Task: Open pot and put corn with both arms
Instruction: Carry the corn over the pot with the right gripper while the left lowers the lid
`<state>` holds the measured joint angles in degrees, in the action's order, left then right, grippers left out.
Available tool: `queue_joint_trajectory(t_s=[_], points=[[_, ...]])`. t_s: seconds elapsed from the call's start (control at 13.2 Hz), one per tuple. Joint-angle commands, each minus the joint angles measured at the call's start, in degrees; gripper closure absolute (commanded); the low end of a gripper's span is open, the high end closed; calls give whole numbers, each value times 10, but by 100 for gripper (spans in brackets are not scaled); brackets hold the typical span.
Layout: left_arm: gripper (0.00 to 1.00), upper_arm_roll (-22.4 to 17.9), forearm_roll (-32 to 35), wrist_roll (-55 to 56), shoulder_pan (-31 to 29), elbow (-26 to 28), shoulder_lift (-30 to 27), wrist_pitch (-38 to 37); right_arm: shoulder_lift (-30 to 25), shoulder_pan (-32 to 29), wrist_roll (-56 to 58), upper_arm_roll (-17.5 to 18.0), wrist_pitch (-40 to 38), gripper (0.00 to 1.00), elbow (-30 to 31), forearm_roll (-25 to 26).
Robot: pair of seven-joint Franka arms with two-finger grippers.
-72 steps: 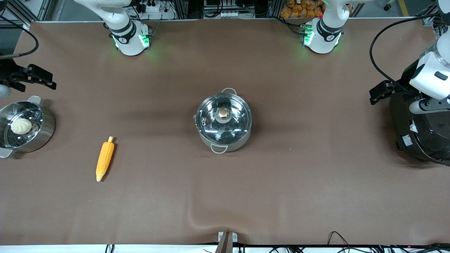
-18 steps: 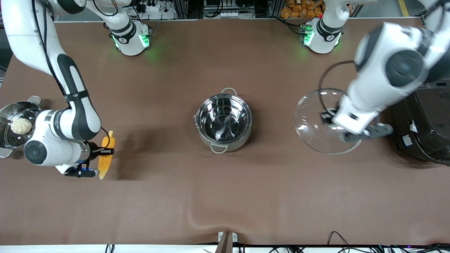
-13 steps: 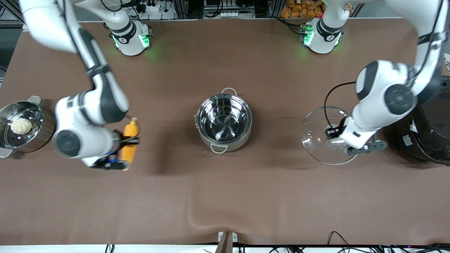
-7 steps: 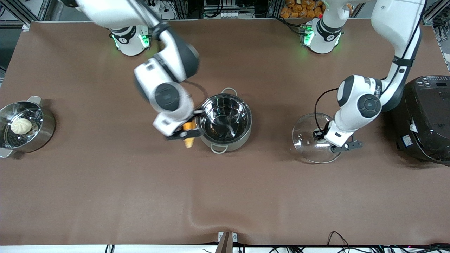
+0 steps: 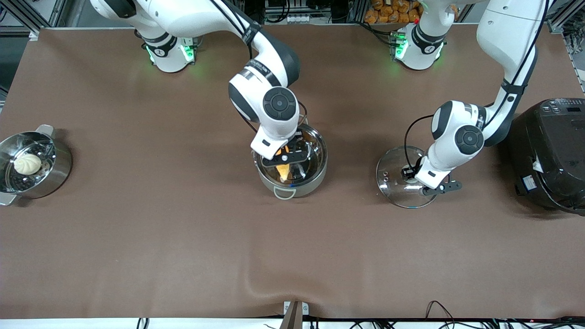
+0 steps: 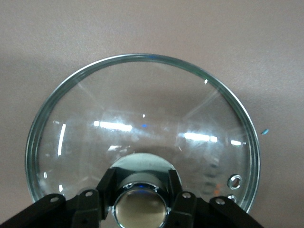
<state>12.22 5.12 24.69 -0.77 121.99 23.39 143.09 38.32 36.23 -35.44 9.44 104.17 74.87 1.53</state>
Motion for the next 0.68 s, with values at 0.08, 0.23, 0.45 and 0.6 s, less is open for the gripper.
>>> queue_joint_trajectory(t_s=[0.08,0.23,0.45,0.6], points=[[59,3,0,-4,-16,-3,3,7,28,12,-14,-2,9,100,-22,11],[0,5,0,4,-15,-6,-17,6,35,16,-12,-2,13,100,-23,21],[0,9,-1,5,-13,-62,-107,-95,36,16,-10,-2,27,100,-23,22],[0,7,-1,11,-13,-114,-155,-187,40,16,-11,-2,30,100,-23,24]])
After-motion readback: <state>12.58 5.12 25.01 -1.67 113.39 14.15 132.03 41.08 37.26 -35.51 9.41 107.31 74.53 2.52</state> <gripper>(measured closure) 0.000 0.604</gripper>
